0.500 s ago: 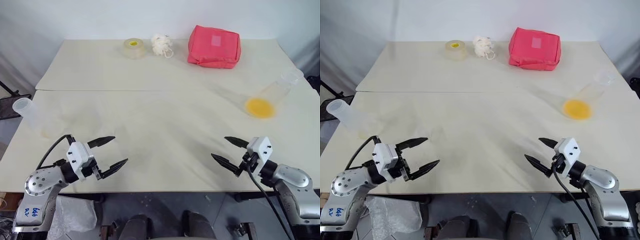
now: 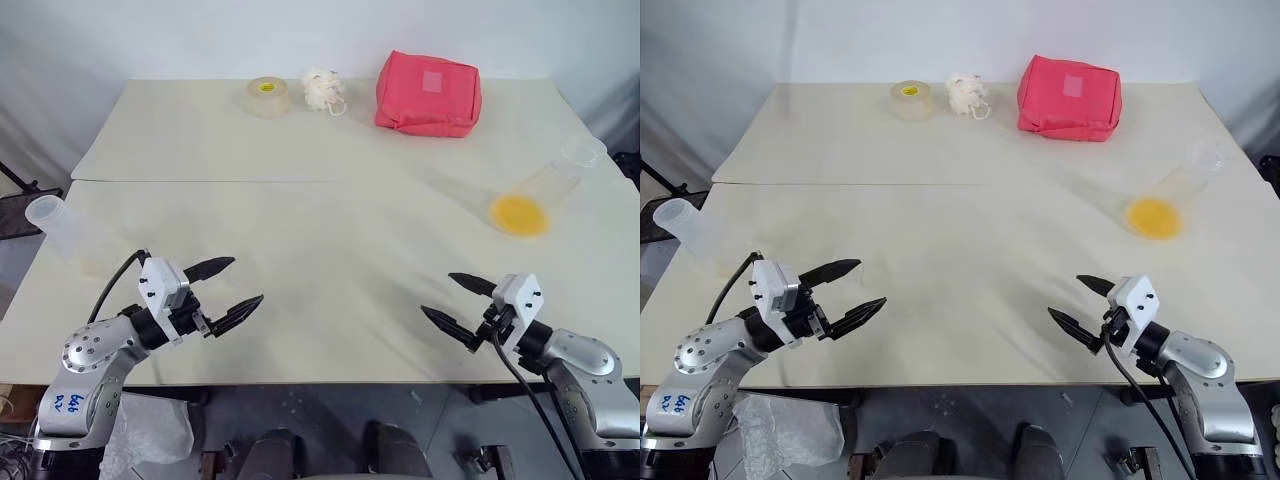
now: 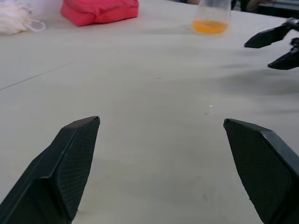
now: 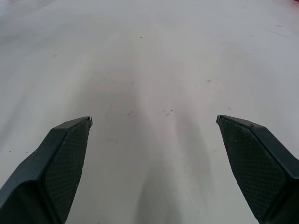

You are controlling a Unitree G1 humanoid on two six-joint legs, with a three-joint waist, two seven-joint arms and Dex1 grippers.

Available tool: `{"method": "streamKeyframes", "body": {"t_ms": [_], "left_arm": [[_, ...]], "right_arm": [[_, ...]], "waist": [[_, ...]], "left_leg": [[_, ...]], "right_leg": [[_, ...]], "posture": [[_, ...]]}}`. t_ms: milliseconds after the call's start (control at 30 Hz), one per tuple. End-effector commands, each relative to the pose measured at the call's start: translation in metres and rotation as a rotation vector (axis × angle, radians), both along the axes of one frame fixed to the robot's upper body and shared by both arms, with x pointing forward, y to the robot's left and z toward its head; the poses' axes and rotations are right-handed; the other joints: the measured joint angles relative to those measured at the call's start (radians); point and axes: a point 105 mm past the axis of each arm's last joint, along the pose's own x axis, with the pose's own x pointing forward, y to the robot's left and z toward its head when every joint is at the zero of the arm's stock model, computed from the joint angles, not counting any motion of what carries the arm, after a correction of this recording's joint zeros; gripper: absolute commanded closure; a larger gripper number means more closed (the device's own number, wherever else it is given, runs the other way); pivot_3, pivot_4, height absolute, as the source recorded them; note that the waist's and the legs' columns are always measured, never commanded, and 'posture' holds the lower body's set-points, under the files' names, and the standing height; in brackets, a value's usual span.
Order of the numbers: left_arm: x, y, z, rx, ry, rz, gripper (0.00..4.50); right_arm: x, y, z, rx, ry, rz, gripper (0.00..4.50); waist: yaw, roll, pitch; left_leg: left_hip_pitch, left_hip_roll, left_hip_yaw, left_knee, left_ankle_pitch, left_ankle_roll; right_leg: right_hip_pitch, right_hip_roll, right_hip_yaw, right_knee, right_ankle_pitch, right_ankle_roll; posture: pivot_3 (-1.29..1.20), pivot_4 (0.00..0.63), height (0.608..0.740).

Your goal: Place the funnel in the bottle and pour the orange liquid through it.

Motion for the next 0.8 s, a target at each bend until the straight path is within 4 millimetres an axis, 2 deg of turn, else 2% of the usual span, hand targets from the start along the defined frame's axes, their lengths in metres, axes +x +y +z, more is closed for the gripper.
{"method": "streamKeyframes", "body": {"t_ms": [33, 167, 300, 467, 567, 667, 800], "left_arm": [[-0.001, 0.001, 0.014, 0.014, -0.068, 0.030, 0.00], [-0.004, 0.022, 0.016, 0.020, -0.076, 0.147, 0.00], [-0.017, 0.075, 0.015, -0.002, -0.084, 0.432, 0.00], [-0.045, 0.121, 0.016, -0.080, -0.083, 0.728, 0.00], [-0.058, 0.142, 0.017, -0.096, -0.094, 0.855, 0.00], [-0.063, 0.155, 0.019, -0.102, -0.118, 0.930, 0.00], [-0.054, 0.168, 0.020, -0.123, -0.109, 1.018, 0.00]], "right_arm": [[0.004, 0.009, 0.009, 0.010, -0.043, 0.044, 0.02], [0.008, 0.013, 0.011, 0.020, -0.037, 0.079, 0.02], [0.021, 0.023, 0.012, 0.024, -0.029, 0.146, 0.02], [0.039, 0.031, 0.017, 0.026, -0.041, 0.196, 0.02], [0.043, 0.033, 0.019, 0.032, -0.046, 0.216, 0.02], [0.046, 0.034, 0.022, 0.043, -0.050, 0.236, 0.02], [0.043, 0.038, 0.032, 0.061, -0.051, 0.285, 0.02]], "waist": [[-0.001, 0.000, 0.000], [-0.002, 0.000, 0.000], [-0.009, 0.000, 0.000], [-0.010, -0.003, 0.000], [0.000, -0.003, 0.000], [0.002, -0.003, 0.000], [0.001, -0.003, 0.000]], "left_leg": [[0.000, 0.000, 0.000, 0.000, 0.000, 0.000], [0.000, 0.000, 0.000, 0.000, 0.000, 0.000], [0.000, 0.001, 0.001, 0.000, 0.000, 0.000], [0.000, 0.001, 0.001, 0.000, 0.000, 0.000], [0.000, 0.001, 0.000, 0.001, 0.000, 0.000], [-0.001, 0.000, -0.001, 0.001, 0.000, 0.000], [-0.001, 0.000, -0.001, 0.001, 0.000, 0.000]], "right_leg": [[0.000, 0.000, 0.000, 0.000, 0.000, 0.000], [0.000, 0.000, 0.000, 0.000, 0.000, 0.000], [-0.001, 0.001, 0.000, 0.000, 0.000, 0.000], [-0.001, 0.000, 0.001, 0.000, 0.000, 0.000], [0.000, 0.000, 0.001, 0.000, 0.000, 0.000], [0.000, 0.000, 0.001, 0.000, 0.000, 0.000], [0.000, 0.000, 0.001, 0.000, 0.000, 0.000]], "posture": [[0.00, 0.150, 0.740], [0.00, 0.150, 0.740], [0.00, 0.150, 0.740], [0.00, 0.150, 0.740], [0.00, 0.150, 0.740], [0.00, 0.150, 0.740], [0.00, 0.150, 0.740]]}}
